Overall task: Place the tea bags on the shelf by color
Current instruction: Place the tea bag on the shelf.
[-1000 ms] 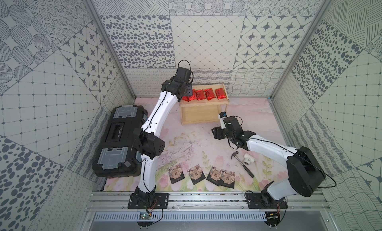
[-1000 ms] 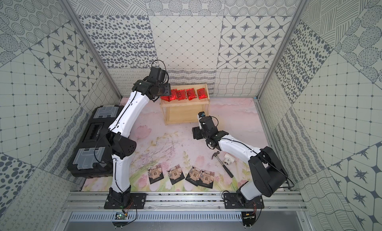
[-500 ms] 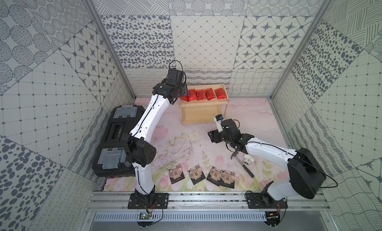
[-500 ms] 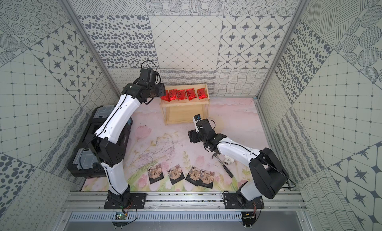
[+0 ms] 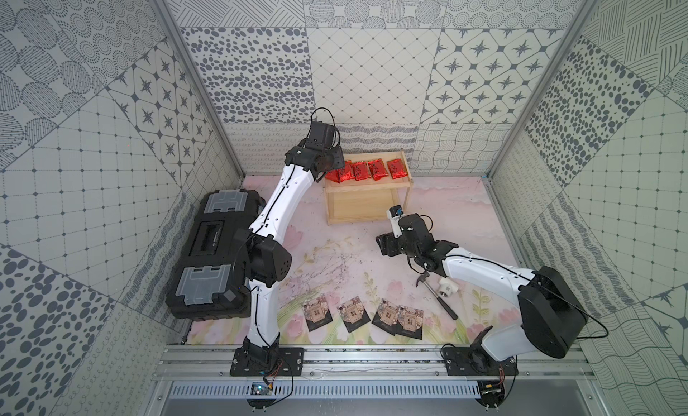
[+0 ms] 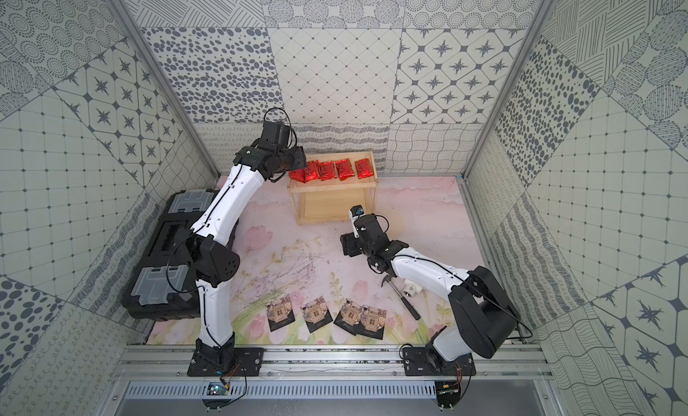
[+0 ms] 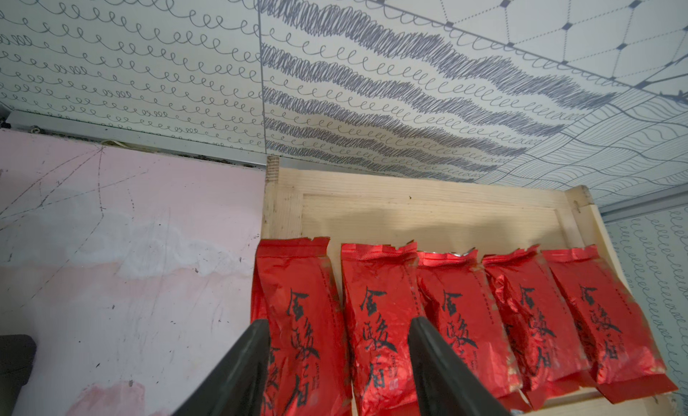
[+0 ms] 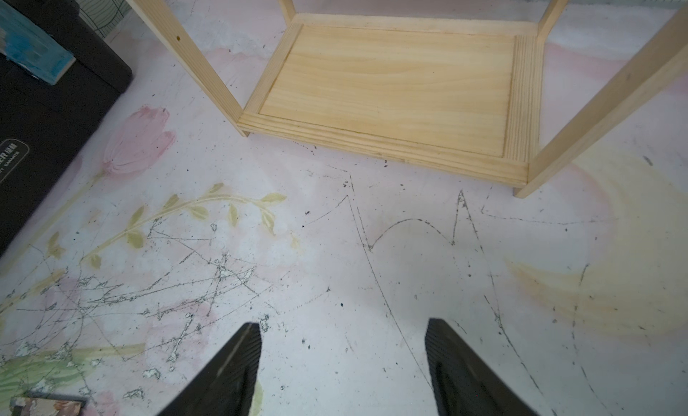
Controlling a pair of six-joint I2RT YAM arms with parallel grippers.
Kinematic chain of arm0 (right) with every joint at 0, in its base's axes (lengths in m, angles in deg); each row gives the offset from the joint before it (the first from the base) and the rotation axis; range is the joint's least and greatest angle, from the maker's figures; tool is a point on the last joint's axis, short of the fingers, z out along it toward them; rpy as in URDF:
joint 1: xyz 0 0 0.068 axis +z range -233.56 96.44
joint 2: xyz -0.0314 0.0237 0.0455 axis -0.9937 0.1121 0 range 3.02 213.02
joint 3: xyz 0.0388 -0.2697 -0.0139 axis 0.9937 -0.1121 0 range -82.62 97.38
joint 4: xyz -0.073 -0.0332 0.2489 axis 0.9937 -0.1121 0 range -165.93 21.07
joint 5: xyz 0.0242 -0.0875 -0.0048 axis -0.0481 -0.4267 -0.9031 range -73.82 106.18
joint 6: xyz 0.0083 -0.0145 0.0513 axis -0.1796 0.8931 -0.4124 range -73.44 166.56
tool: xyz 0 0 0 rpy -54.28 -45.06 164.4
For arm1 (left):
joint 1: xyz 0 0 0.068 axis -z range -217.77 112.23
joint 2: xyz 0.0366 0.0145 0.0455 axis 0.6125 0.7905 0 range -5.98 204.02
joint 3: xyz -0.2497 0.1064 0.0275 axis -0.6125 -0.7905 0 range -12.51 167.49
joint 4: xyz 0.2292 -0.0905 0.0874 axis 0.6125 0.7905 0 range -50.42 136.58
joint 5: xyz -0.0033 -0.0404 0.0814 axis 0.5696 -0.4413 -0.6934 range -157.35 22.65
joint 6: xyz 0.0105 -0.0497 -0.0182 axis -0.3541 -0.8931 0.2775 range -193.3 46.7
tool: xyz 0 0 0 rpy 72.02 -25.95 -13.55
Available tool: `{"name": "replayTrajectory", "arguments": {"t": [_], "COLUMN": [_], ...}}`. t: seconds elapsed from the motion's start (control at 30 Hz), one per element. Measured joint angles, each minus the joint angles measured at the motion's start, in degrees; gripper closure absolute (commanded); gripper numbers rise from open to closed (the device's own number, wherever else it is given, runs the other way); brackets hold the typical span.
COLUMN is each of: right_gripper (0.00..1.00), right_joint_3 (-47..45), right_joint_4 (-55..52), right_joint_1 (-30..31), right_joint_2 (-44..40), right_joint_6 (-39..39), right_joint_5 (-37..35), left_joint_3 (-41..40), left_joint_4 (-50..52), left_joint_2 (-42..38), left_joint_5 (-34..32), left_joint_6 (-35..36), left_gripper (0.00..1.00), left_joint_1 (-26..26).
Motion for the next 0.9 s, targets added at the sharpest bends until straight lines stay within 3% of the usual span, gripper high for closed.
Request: {"name": "replayTrajectory", "arguments": {"t": [0.9], "right_gripper": [0.25], "right_joint_3": [0.00], "right_joint_4": [-0.52], "right_joint_1": [0.00], "right_joint_2": [-0.66], "right_joint_6": [-0.02], "right_joint_5": [-0.15], "left_joint_3": [-1.03], "left_joint_4": [0.46], "left_joint_2": [1.46], "left_joint_5": [-0.39], "left_joint_6": [-0.28], "left_gripper": [0.37], "left_joint_1": [-0.04]}}
